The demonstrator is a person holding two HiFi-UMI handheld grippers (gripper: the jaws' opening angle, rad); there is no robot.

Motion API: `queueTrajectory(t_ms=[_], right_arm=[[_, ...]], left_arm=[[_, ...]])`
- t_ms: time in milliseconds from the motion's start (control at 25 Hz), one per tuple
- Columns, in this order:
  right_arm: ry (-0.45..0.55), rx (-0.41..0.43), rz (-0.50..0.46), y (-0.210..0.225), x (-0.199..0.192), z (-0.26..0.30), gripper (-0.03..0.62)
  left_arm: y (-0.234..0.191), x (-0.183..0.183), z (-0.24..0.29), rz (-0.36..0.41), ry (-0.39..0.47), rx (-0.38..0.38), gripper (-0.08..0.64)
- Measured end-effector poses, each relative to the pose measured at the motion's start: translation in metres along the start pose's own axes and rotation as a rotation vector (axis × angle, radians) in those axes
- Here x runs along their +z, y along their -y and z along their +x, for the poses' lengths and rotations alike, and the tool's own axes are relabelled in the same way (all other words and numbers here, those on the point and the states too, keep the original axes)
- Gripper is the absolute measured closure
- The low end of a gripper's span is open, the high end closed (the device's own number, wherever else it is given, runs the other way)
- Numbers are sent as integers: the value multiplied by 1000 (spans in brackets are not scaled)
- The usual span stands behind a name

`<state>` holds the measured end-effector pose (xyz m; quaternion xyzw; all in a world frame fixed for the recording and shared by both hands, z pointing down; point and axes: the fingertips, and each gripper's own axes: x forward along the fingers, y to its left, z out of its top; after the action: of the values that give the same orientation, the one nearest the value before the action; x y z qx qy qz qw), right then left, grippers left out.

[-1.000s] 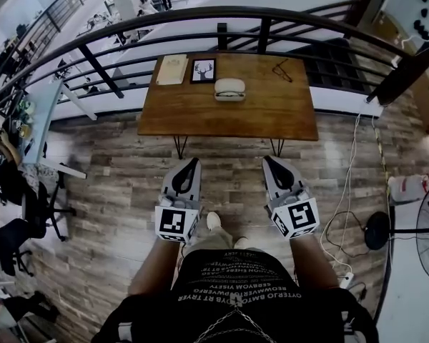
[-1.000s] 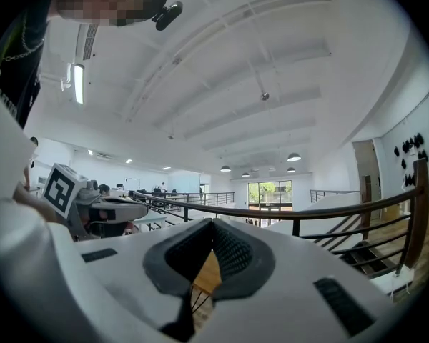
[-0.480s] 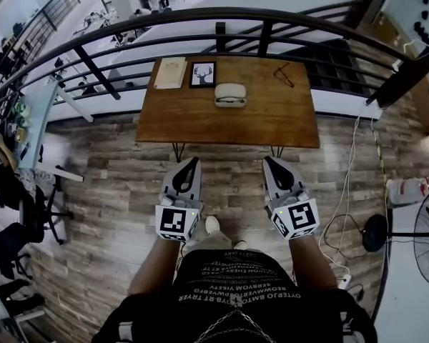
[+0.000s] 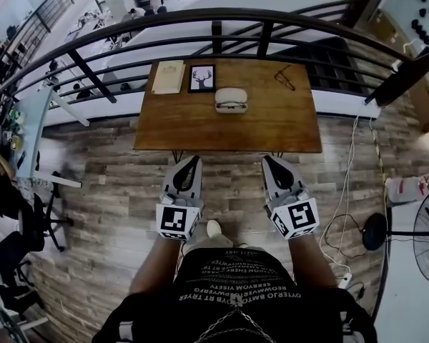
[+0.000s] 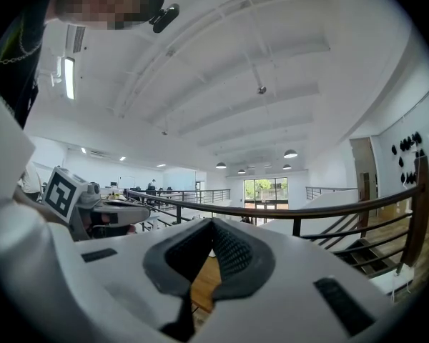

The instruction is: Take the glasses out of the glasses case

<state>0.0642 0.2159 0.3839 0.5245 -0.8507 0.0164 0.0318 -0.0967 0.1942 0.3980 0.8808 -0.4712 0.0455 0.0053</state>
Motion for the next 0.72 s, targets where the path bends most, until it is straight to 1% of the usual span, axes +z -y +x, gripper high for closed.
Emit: queueTrajectory(t_ms=[200,480,720], right_arm=[[-6,-21,-8,-3,2,14,578],[-9,-55,-18,-13,2,34,578],[-13,-78,-23,-21,0,35,578]], left_arm=[[-15,-1,8,-5,6,-22,532],[-37,-12,15,-11,0,-59,532],[-46,-11,14,-13,11,-77,532]])
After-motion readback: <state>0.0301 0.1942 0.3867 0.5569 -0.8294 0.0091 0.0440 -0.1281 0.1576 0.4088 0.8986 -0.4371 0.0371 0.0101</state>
